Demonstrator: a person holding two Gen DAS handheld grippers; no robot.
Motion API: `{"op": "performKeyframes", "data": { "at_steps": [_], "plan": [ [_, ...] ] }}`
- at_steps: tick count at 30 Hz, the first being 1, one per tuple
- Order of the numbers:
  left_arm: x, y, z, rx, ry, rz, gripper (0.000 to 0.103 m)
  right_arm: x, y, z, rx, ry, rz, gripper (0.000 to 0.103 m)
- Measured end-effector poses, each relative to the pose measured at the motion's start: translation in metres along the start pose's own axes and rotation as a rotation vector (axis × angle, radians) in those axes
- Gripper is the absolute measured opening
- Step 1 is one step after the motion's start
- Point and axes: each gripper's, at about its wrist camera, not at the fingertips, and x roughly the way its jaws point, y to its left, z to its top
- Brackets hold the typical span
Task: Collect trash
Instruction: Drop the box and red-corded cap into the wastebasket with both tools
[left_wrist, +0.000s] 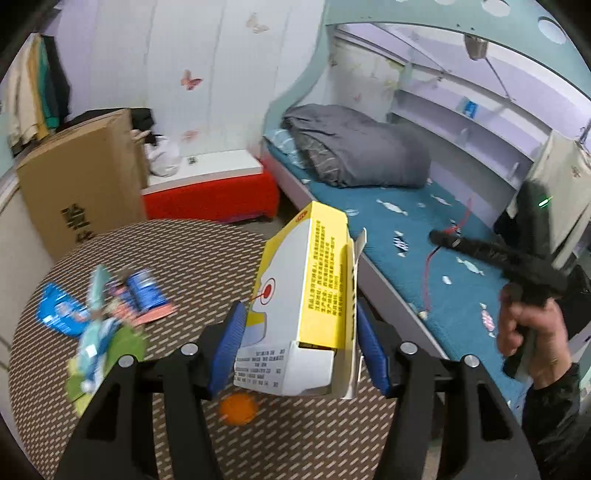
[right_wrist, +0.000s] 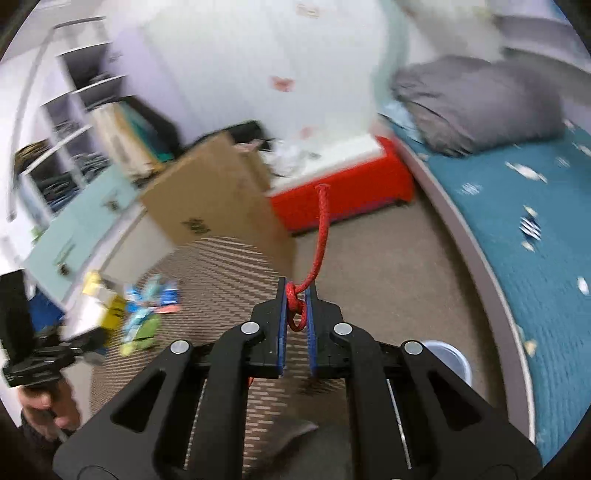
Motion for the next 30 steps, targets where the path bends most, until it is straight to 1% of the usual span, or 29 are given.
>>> {"op": "performKeyframes", "data": {
  "at_steps": [3,6,7,8,9,10,11,12,13,14,16,18,21,24,28,30],
  "plan": [
    [0.022,-0.019,0.009,0.018,0.022,-0.028,0.059,0.021,-0.044,-0.011,0.089,0.058,-0.065,0.009],
    [0.052,-0.042,0.015,0.036,0.063,-0.059,0.059,0.053,-0.087,-0.029,0.17,0.133,-0.119,0.009],
    [0.059,-0.047,0.015,0.04,0.072,-0.063,0.059,0.07,-0.104,-0.039,0.204,0.172,-0.134,0.009],
    [0.067,-0.052,0.017,0.044,0.084,-0.069,0.059,0.077,-0.115,-0.047,0.224,0.193,-0.146,0.013],
    [0.075,-0.058,0.018,0.05,0.096,-0.074,0.059,0.088,-0.126,-0.052,0.253,0.216,-0.164,0.013],
    [0.085,-0.065,0.019,0.062,0.109,-0.077,0.059,0.098,-0.14,-0.061,0.292,0.239,-0.182,0.017],
    [0.092,-0.07,0.019,0.07,0.119,-0.079,0.059,0.108,-0.151,-0.067,0.327,0.263,-0.191,0.048],
    [0.101,-0.076,0.02,0.076,0.132,-0.084,0.059,0.114,-0.162,-0.073,0.359,0.282,-0.201,0.071],
    [0.11,-0.081,0.02,0.082,0.146,-0.088,0.059,0.12,-0.171,-0.08,0.388,0.292,-0.22,0.085],
    [0.118,-0.087,0.02,0.088,0.158,-0.09,0.059,0.123,-0.177,-0.085,0.406,0.289,-0.222,0.085],
    [0.135,-0.096,0.02,0.097,0.182,-0.096,0.059,0.122,-0.188,-0.094,0.457,0.284,-0.197,0.085],
    [0.15,-0.104,0.018,0.105,0.208,-0.101,0.059,0.115,-0.193,-0.097,0.482,0.255,-0.184,0.085],
    [0.172,-0.115,0.014,0.119,0.249,-0.111,0.059,0.095,-0.2,-0.095,0.504,0.201,-0.182,0.085],
    [0.193,-0.127,0.013,0.134,0.281,-0.116,0.059,0.066,-0.201,-0.09,0.519,0.128,-0.19,0.085],
    [0.225,-0.144,0.008,0.152,0.338,-0.13,0.06,0.031,-0.202,-0.079,0.511,0.041,-0.21,0.087],
    [0.239,-0.152,0.006,0.169,0.372,-0.138,0.06,0.019,-0.202,-0.077,0.505,0.017,-0.217,0.087]
  ]
}}
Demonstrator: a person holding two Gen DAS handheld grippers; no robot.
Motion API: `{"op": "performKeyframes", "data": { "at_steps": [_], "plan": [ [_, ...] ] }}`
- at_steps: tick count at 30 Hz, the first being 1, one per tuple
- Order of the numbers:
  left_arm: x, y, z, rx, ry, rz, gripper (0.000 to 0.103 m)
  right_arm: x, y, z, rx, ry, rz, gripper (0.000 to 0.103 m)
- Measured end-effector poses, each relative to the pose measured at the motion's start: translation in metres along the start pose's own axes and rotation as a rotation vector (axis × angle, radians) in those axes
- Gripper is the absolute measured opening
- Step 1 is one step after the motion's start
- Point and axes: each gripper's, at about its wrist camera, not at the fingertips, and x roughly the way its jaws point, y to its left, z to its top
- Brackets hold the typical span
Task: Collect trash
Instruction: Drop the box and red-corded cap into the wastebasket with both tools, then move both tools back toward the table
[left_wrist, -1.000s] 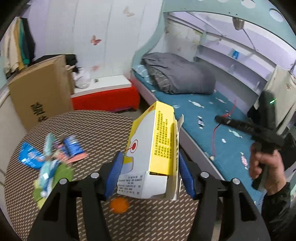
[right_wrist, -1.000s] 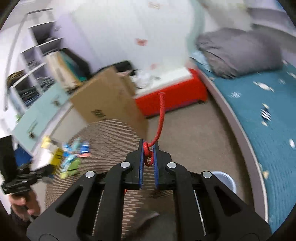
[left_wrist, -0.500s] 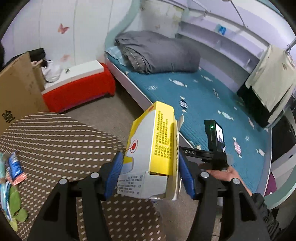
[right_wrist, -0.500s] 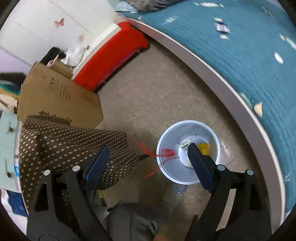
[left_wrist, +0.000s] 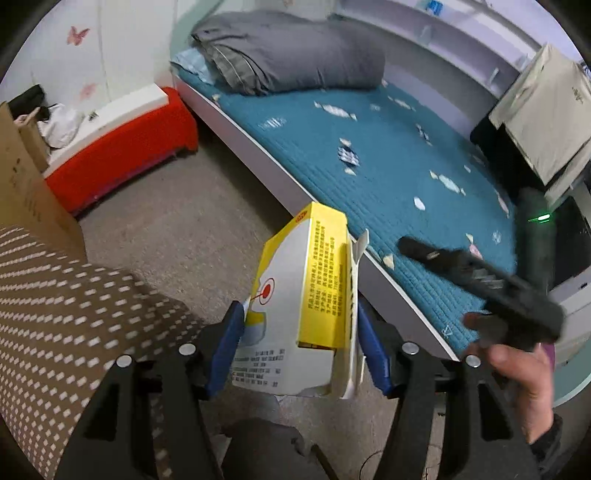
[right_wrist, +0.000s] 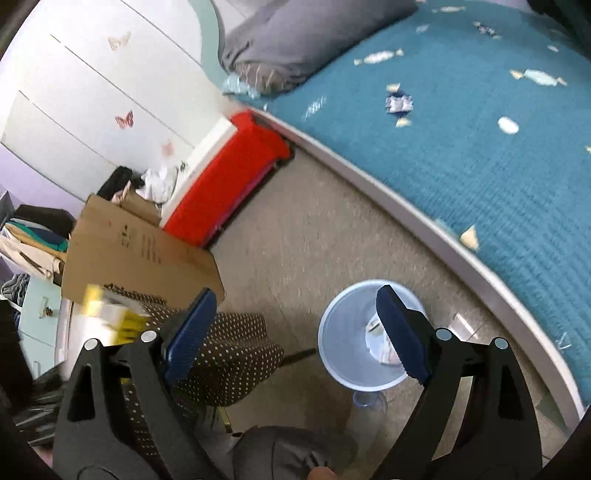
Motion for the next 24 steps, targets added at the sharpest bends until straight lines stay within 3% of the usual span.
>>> {"op": "performKeyframes", "data": {
  "at_steps": [2,4,7,11,18,24],
  "plan": [
    [0.012,-0.004,0.003,0.012,0.02,0.01,0.066,-0.012,-0.001,0.003,-0.007,-0.025,-0.004,0.087],
    [0.025,-0.009,0.009,0.032,0.044,0.03,0.09,-0.022,-0.002,0.004,-0.003,-0.048,-0.01,0.088],
    [0.038,-0.011,0.014,0.044,0.065,0.085,0.09,-0.032,-0.001,0.003,0.01,-0.076,-0.004,0.09],
    [0.024,-0.005,0.012,0.016,0.03,0.074,0.09,-0.043,0.006,-0.002,-0.004,-0.104,-0.005,0.097],
    [-0.036,-0.001,0.001,0.017,-0.093,0.1,0.09,-0.062,0.029,-0.015,-0.041,-0.154,-0.012,0.097],
    [-0.093,0.0,-0.018,0.01,-0.201,0.123,0.091,-0.086,0.076,-0.027,-0.128,-0.186,0.003,0.097]
  ]
}}
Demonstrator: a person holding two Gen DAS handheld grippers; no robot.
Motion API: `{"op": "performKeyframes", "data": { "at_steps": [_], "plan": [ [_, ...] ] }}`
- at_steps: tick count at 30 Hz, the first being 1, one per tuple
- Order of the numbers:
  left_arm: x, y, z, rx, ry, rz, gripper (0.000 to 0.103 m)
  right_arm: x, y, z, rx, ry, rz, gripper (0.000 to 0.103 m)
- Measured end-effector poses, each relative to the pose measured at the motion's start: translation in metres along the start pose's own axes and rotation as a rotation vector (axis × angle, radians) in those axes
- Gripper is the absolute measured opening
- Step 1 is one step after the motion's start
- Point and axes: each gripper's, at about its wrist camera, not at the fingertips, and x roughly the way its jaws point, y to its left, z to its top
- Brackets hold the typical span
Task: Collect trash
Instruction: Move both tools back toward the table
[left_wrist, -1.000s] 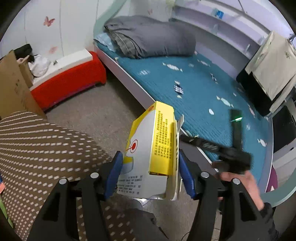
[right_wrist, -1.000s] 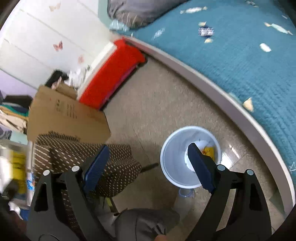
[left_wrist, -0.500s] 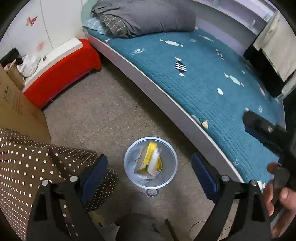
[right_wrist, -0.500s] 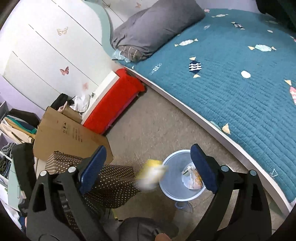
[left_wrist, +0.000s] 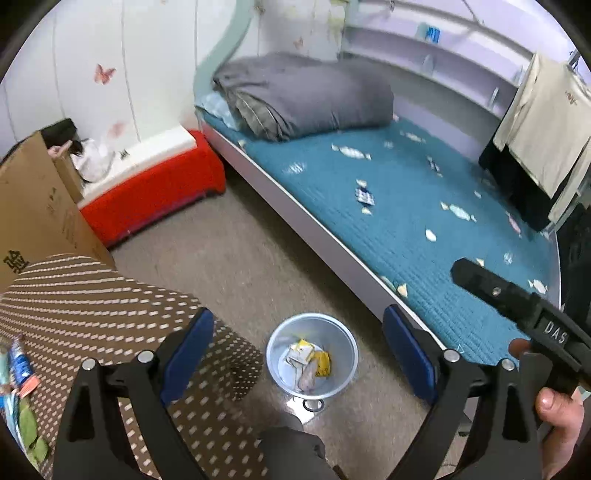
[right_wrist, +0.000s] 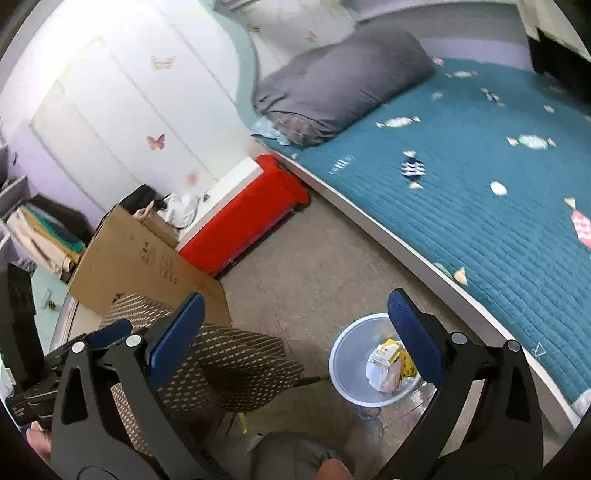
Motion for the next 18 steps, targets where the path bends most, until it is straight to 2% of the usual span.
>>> {"op": "performKeyframes", "data": {
  "at_steps": [8,13,18],
  "plan": [
    [-0.064,0.019,-0.017,-0.039,-0.105,0.031,0.091,-0.025,0.067,-0.007,-0.116,-0.006,0.052,0.097],
    [-0.091,0.042,-0.037,-0.097,-0.126,0.022,0.092,-0.032,0.108,-0.019,-0.208,0.012,0.082,0.097],
    [-0.117,0.071,-0.061,-0.15,-0.161,0.05,0.092,-0.035,0.146,-0.034,-0.305,0.04,0.095,0.097]
  ]
}}
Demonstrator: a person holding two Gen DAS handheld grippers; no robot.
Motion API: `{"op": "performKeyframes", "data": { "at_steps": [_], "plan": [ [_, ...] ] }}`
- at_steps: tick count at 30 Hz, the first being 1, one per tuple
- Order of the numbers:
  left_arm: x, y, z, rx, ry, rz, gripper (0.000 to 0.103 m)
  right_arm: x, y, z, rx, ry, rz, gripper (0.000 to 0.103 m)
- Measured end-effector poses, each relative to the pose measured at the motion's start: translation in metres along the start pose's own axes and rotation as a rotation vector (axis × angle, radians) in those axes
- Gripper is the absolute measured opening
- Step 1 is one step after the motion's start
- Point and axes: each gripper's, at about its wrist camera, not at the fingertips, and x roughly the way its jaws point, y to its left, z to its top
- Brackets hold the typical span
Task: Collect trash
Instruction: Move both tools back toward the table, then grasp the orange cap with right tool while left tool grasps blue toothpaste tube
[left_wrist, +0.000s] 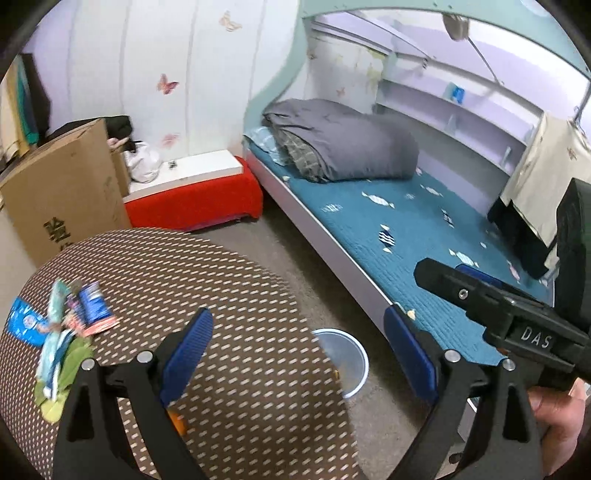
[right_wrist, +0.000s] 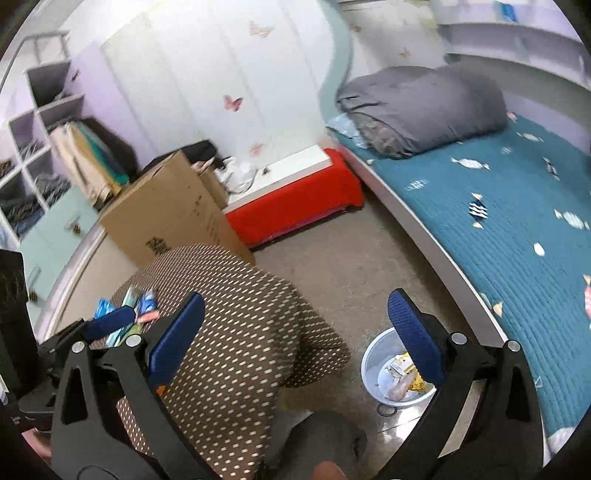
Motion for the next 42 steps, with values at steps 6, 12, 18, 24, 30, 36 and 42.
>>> {"op": "performKeyframes", "data": {
  "at_steps": [6,12,18,24,30,36,42],
  "plan": [
    [-0.031,0.056,-0.024,-0.057,-0.021,0.092,0.092,0.018,0.056,-0.015,-0.129,0.07,0.026,0.097],
    [-0.059,0.112,-0.044,-0.121,-0.038,0.181,0.092,0.039,0.106,-0.038,-0.253,0.153,0.075,0.097],
    [-0.076,0.165,-0.069,-0.202,-0.034,0.264,0.092,0.064,0.149,-0.071,-0.362,0.228,0.114,0.097],
    [-0.085,0.204,-0.093,-0.265,-0.021,0.308,0.092,0.087,0.183,-0.105,-0.489,0.295,0.141,0.076],
    [-0.085,0.221,-0.101,-0.282,-0.019,0.329,0.092,0.108,0.196,-0.125,-0.535,0.354,0.149,0.052],
    [-0.079,0.229,-0.096,-0.271,-0.022,0.33,0.092,0.118,0.207,-0.13,-0.562,0.341,0.146,0.03],
    [-0.058,0.235,-0.074,-0.198,-0.017,0.326,0.092,0.115,0.2,-0.12,-0.509,0.321,0.162,0.03]
  ]
}}
